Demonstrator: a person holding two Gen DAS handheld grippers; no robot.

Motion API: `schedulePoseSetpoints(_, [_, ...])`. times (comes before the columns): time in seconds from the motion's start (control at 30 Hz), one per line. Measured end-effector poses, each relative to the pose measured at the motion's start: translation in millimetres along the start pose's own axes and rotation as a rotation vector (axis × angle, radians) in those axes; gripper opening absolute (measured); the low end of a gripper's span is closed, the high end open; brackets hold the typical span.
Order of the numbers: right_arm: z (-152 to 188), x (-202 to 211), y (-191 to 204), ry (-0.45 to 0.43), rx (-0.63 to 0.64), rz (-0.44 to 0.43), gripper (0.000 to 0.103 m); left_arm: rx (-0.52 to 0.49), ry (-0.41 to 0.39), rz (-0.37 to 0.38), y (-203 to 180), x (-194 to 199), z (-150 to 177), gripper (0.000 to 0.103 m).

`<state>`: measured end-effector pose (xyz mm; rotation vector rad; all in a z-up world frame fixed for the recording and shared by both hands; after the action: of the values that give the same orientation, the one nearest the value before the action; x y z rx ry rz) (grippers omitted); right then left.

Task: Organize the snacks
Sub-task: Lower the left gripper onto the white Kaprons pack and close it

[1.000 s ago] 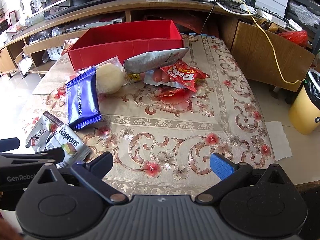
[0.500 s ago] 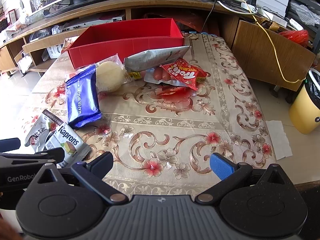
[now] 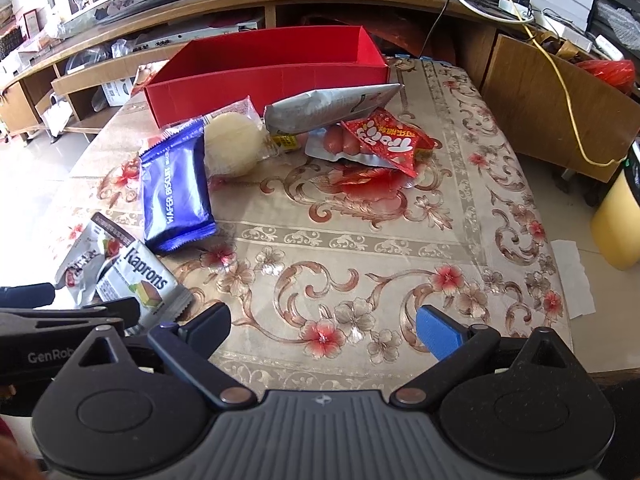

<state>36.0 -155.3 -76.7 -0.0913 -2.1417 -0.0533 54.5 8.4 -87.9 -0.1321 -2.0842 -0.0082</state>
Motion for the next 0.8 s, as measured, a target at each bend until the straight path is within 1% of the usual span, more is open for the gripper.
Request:
schedulePoseSetpoints(0.27, [-6,-2,2,0.005,-0.02,-0.057,0.099,0.06,0.075,0.017,0,-16,2,0.097])
schedulePoseSetpoints(0.4, [-8,-4,0,0.007,-0.038,-0.085,0.099,0.075,0.101,-0.001,-1,-29,1,0.099])
schedulePoseSetpoints(0.43, [-9,-4,0,0.008,-0.042,-0.094,0.099,0.081,0.103,-0.006,-2,-30,1,0.101])
schedulePoseSetpoints(0.6, [-10,-5,3,0.011,-0.048,-0.129,0.099,0.088,0.099,-0.023,-6,-37,-10,0.101])
schedulePoseSetpoints(0.73, [-12,-6,3,0.012,-0.058,-0.151,0.099,0.044,0.092,-0.069,1,-39,-11,0.1])
schedulePoseSetpoints(0.8, [-12,-7,2,0.015,-0.064,-0.156,0.099,0.065,0.099,-0.05,8,-40,-9,0.1])
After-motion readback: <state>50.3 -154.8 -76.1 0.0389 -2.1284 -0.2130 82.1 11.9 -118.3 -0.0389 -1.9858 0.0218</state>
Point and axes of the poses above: each gripper's, at about its wrist camera, not at the fingertips, and x roughly against the way its jaws point, y to its left, z to its underside, the point moved 8 cm from there along -x, roughly the way its jaws point, and after that the axes turned 4 degrees about z, right-handed, at the moved point
